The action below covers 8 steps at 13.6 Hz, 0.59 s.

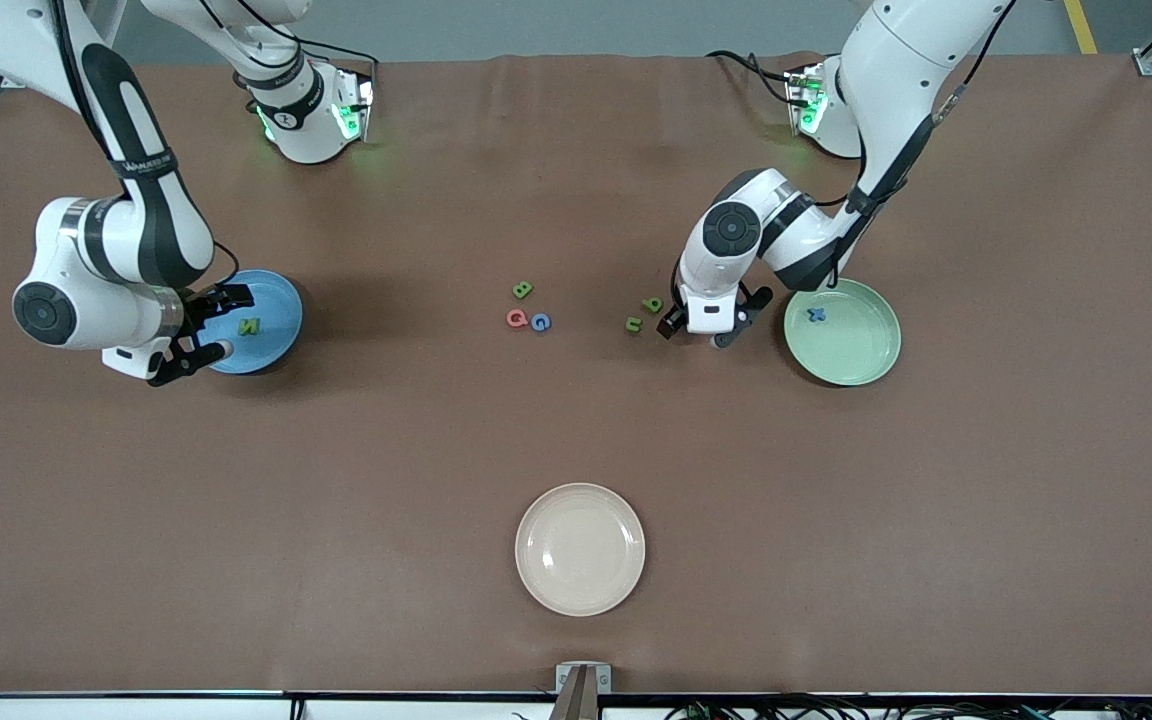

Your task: Sort uppercase to blue plate, lowercase to green plate

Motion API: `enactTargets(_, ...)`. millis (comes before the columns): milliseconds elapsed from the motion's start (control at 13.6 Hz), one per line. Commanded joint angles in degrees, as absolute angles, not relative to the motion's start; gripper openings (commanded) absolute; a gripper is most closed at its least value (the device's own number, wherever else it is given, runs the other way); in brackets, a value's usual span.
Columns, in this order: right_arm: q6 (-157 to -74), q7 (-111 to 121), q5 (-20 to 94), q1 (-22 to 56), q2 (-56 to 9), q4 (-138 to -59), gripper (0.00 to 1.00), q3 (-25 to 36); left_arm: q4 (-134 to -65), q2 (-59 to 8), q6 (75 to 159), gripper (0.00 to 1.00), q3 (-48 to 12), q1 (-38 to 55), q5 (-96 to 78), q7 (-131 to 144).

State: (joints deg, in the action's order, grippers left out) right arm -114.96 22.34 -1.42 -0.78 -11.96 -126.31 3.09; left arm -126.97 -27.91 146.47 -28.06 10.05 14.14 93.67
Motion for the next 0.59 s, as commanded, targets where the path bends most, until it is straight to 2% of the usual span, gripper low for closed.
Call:
enactTargets(0,-113.56,9.97,-1.41,4.82,-7.13,-127.44,1.00,2.64,-126.39,-29.18,147.48,0.71,-28.21,9.58,16.26,95.01)
enactTargets(368,-113.47,7.64,-1.41,5.54,-5.97,-123.85,1.00,3.07,-126.65,-29.35,148.53,0.48,-28.21,9.49,16.61,95.01)
enactTargets(515,-109.01,9.31,-2.37,3.27,-8.16,-116.76,1.00,3.16,-126.65,-29.62,148.89,0.38,-28.21,9.49,16.79,94.92)
